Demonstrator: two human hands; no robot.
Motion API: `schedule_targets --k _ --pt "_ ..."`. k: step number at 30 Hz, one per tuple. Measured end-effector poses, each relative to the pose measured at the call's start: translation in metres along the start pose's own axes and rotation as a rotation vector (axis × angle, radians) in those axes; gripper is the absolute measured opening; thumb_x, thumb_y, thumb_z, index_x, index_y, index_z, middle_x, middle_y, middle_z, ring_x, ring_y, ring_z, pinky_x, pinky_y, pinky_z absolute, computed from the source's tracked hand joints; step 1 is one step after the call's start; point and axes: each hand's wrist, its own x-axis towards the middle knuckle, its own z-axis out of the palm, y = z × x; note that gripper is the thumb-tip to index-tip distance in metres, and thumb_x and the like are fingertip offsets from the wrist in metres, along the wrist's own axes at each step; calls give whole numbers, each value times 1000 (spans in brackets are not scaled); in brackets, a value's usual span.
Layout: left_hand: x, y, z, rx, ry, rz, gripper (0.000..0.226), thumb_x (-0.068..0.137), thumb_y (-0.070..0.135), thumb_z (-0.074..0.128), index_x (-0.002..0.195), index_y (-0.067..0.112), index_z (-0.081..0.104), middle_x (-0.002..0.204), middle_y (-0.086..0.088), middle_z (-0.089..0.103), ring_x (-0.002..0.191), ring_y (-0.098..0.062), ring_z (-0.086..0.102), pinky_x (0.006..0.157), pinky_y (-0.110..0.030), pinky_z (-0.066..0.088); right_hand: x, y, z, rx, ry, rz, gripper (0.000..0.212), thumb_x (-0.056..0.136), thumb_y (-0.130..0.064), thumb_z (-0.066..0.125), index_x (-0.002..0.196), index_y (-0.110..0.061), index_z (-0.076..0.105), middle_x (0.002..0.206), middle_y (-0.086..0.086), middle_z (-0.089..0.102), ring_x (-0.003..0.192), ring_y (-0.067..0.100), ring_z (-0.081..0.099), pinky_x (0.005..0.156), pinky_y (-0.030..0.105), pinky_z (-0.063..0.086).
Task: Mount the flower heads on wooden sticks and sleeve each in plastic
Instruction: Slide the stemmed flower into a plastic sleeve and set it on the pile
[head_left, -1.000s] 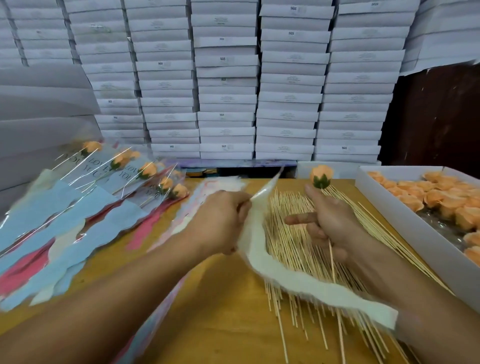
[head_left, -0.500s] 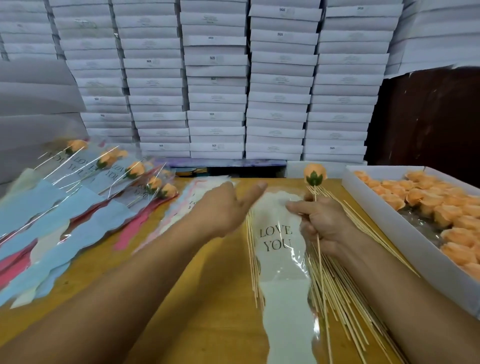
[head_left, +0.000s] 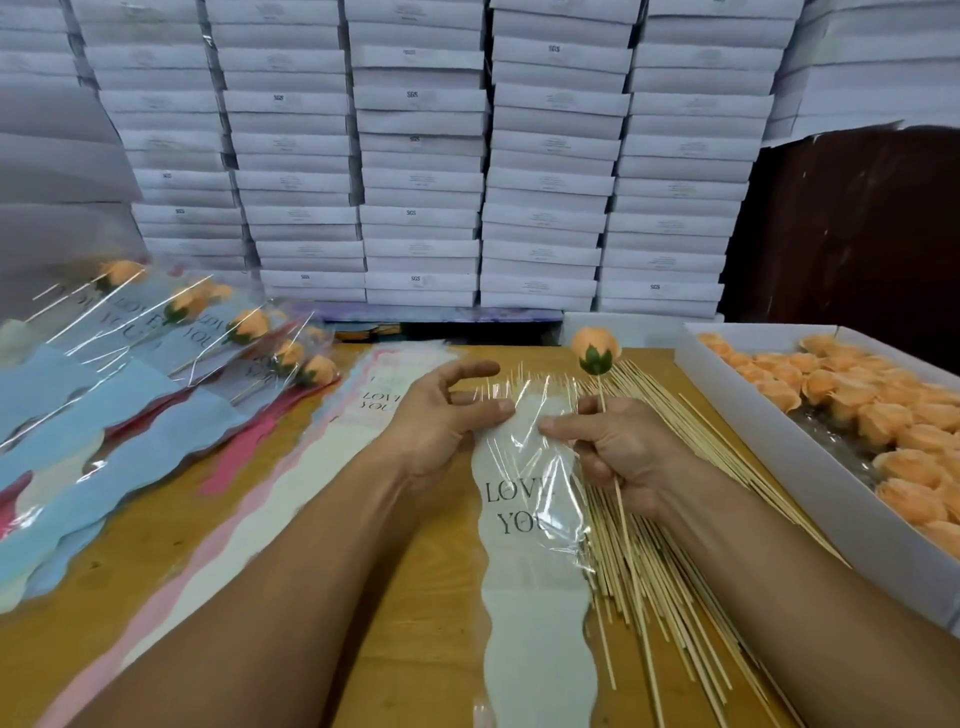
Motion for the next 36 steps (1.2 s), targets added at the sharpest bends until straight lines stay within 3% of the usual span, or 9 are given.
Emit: schedule_targets --k 5,8,12,16,18,21,27,32,36 --pt "-6 5 0 293 -21 134 23 88 3 72 107 13 66 92 -24 69 81 -34 70 72 -45 60 -1 -4 -2 52 25 33 45 73 3 83 89 -14 45 44 -2 56 26 6 35 26 16 25" --pt "-8 4 3 337 -16 168 21 89 0 70 106 11 69 104 -8 73 94 -31 69 73 -49 59 -2 -3 -1 63 31 44 46 72 4 83 87 -15 43 49 1 60 28 6 34 26 17 25" --pt "-8 3 4 345 52 155 16 87 0 72 103 4 70 108 -17 70 90 -31 71 71 -42 62 -2 -3 0 59 33 59 46 73 4 83 87 -14 43 48 1 61 28 6 35 26 18 26" --pt "-8 4 3 343 98 165 14 84 0 74 93 -7 66 94 -7 71 72 -15 66 62 -27 56 -3 -2 0 54 30 74 46 74 5 83 89 -13 43 47 2 59 27 7 35 26 18 26" --pt "-8 4 2 381 111 174 15 85 4 75 91 -7 67 90 -14 70 68 -15 61 60 -25 54 -3 -1 0 20 17 82 46 73 5 83 93 -12 45 50 3 61 28 7 35 26 18 26" --pt "-8 2 1 396 105 184 16 85 9 76 91 -4 70 95 -27 65 68 -21 53 59 -27 50 -4 0 0 -79 -20 81 50 73 3 84 108 -7 51 56 4 64 29 8 33 28 18 24" --pt "-4 2 -5 360 22 246 10 86 5 74 89 1 66 92 -16 74 89 -23 71 85 -29 54 -4 1 0 -108 -14 85 45 75 2 83 111 -5 56 57 6 67 28 8 34 28 18 25" --pt "-6 2 -5 321 -91 266 11 94 5 64 87 9 56 88 -12 77 93 -17 73 78 -12 49 -8 -2 2 -53 -45 135 44 76 6 80 110 -3 53 60 12 66 27 9 41 26 19 29" --pt "-6 2 -5 290 -86 310 10 95 1 62 87 6 56 84 -28 71 75 -12 72 70 -11 48 -7 -2 1 -54 -86 149 42 79 2 79 108 -5 49 51 6 61 27 8 36 26 17 27"
